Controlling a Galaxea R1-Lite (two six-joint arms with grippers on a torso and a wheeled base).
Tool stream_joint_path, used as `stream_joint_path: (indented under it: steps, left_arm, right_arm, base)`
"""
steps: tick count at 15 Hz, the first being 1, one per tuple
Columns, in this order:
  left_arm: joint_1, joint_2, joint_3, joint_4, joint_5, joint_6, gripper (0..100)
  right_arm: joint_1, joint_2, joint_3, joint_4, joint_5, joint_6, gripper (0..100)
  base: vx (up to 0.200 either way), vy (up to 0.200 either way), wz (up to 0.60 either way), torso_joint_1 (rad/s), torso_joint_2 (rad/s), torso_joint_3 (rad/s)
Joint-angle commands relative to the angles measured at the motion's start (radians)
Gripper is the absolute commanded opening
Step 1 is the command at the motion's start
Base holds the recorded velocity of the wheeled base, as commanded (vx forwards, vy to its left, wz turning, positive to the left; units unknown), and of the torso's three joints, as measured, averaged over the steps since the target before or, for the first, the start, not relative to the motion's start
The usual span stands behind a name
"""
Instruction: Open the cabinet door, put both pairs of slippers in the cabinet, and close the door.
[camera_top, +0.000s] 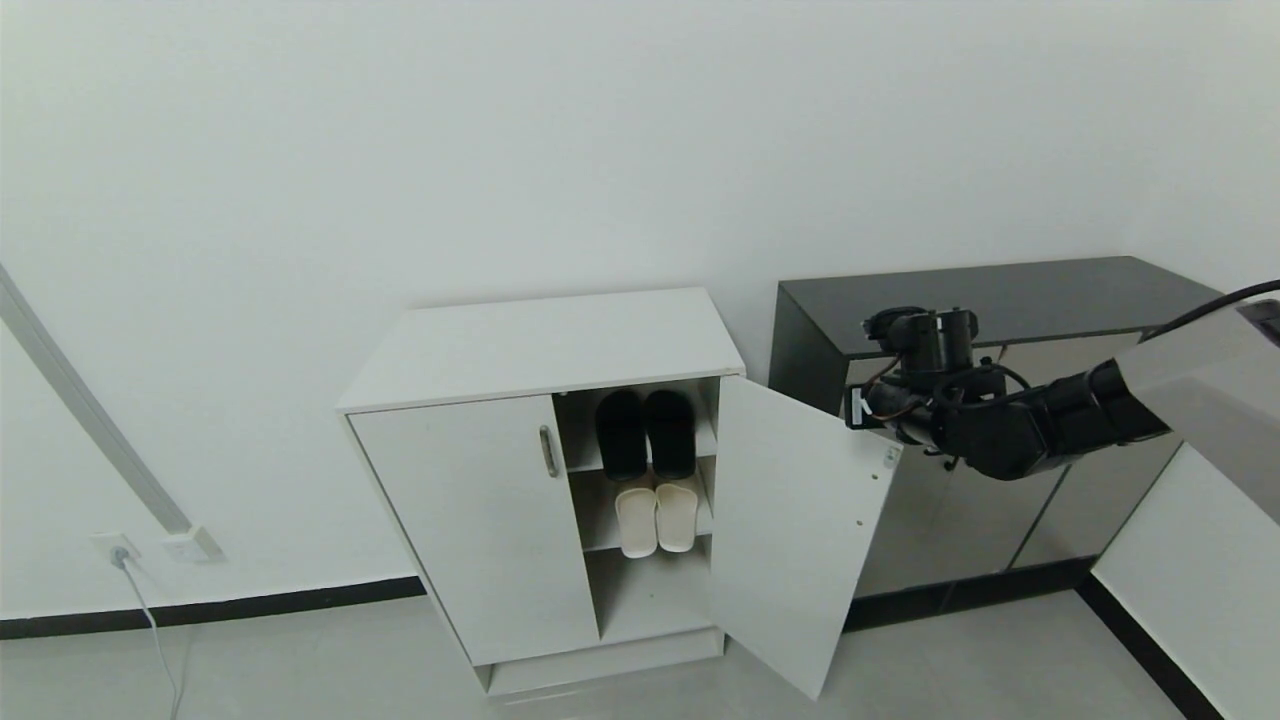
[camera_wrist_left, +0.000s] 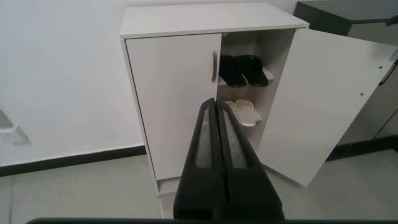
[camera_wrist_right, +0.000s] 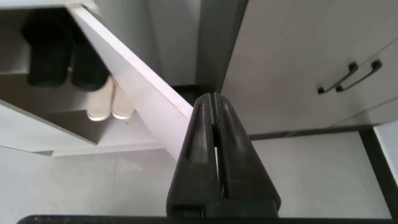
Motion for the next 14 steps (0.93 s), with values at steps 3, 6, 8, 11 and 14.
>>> stream_joint_path:
  steps: [3,6,8,11,14]
  left_arm:
    - [0.0,0.0,0.0,0.0,0.0,0.0,0]
    - [0.0,0.0,0.0,0.0,0.0,0.0,0]
    - [0.0,0.0,0.0,0.0,0.0,0.0,0]
    - [0.0,0.0,0.0,0.0,0.0,0.0,0]
    - [0.0,0.0,0.0,0.0,0.0,0.0,0]
  right_arm:
    - [-0.015,0.064,-0.021,0.001,0.0,0.001,0]
    - [-0.024,0.081,-0.024,-0.001,0.012,0.001,0]
    - [-0.029,0.087,-0.026,-0.001,0.012,0.001,0]
    - [-0.031,0.087,-0.02,0.001,0.012,0.002,0]
    - [-0.029,0.087,-0.006,0.001,0.012,0.002,0]
  base:
    - [0.0,0.0,0.0,0.0,0.0,0.0]
    - [0.0,0.0,0.0,0.0,0.0,0.0]
    - [0.0,0.0,0.0,0.0,0.0,0.0]
    - [0.0,0.0,0.0,0.0,0.0,0.0]
    - [0.0,0.0,0.0,0.0,0.0,0.0]
